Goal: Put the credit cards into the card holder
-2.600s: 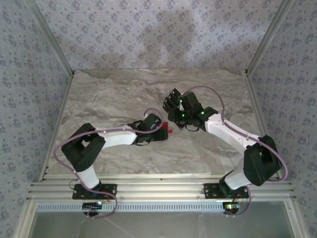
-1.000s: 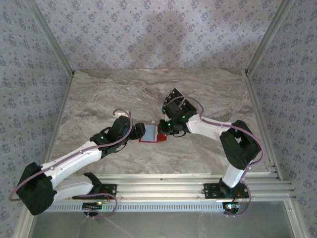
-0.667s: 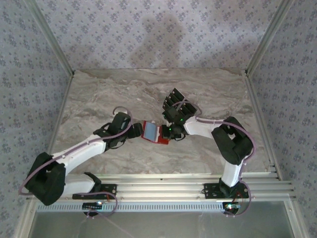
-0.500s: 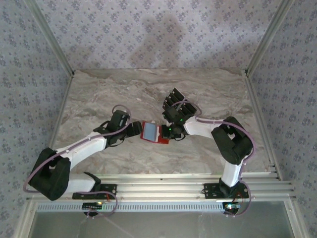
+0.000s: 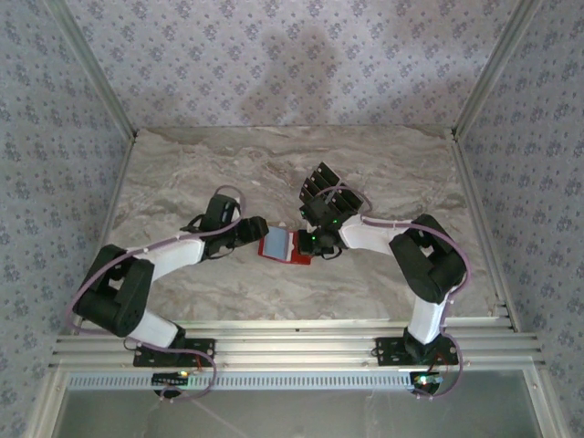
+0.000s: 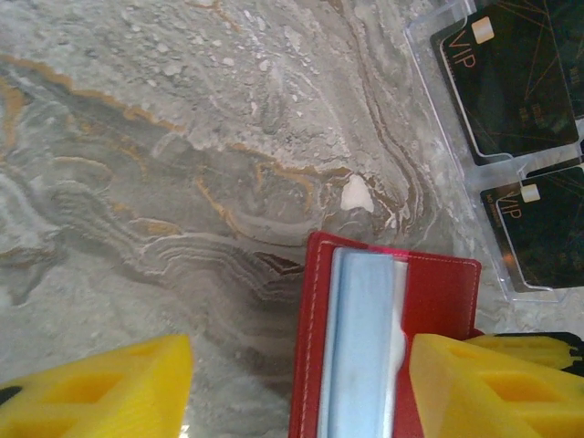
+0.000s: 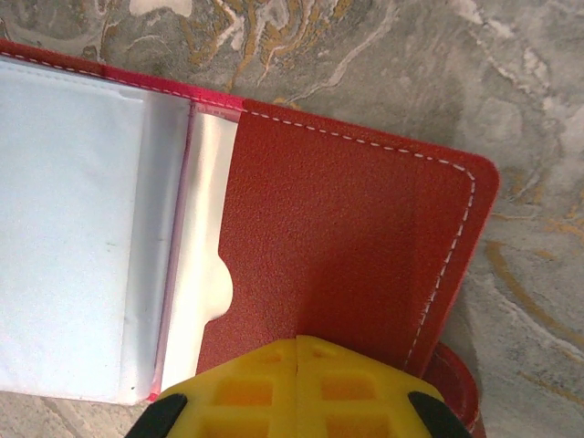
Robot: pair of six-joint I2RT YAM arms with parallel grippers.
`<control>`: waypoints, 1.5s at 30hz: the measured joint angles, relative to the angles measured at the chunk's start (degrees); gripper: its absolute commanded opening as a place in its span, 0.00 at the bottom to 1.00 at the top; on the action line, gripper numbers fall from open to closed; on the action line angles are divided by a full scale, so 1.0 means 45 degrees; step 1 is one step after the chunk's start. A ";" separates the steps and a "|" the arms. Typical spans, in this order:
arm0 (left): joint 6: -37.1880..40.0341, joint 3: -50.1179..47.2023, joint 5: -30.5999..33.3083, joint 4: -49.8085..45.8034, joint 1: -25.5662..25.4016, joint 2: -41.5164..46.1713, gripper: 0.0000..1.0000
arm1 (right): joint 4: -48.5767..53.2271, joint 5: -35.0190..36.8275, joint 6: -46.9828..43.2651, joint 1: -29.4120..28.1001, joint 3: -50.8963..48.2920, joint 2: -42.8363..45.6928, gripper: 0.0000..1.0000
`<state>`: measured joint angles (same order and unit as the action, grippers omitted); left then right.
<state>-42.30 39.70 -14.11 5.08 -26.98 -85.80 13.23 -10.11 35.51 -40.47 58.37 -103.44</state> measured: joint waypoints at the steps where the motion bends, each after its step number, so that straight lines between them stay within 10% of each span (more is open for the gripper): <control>1: -0.0049 0.0000 -0.0073 0.0160 0.0000 -0.0121 0.58 | 0.0000 0.0000 0.0000 0.0000 0.0000 0.0000 0.06; 15: -0.0296 0.0000 -0.0350 0.1141 0.0000 -0.0631 0.38 | -0.0029 -0.0049 0.0000 0.0019 -0.0015 0.0000 0.06; 27: -0.0418 -0.0039 -0.0350 0.1545 0.0000 -0.1059 0.50 | -0.0039 -0.0049 0.0000 0.0019 -0.0024 0.0000 0.06; 45: -0.0617 -0.0389 -0.0495 0.2273 0.0005 -0.1404 0.16 | -0.0039 -0.0044 -0.0049 0.0019 -0.0024 -0.0005 0.06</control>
<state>-45.08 37.95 -16.34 15.31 -26.96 -92.12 13.06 -10.31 35.29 -40.38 58.26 -103.46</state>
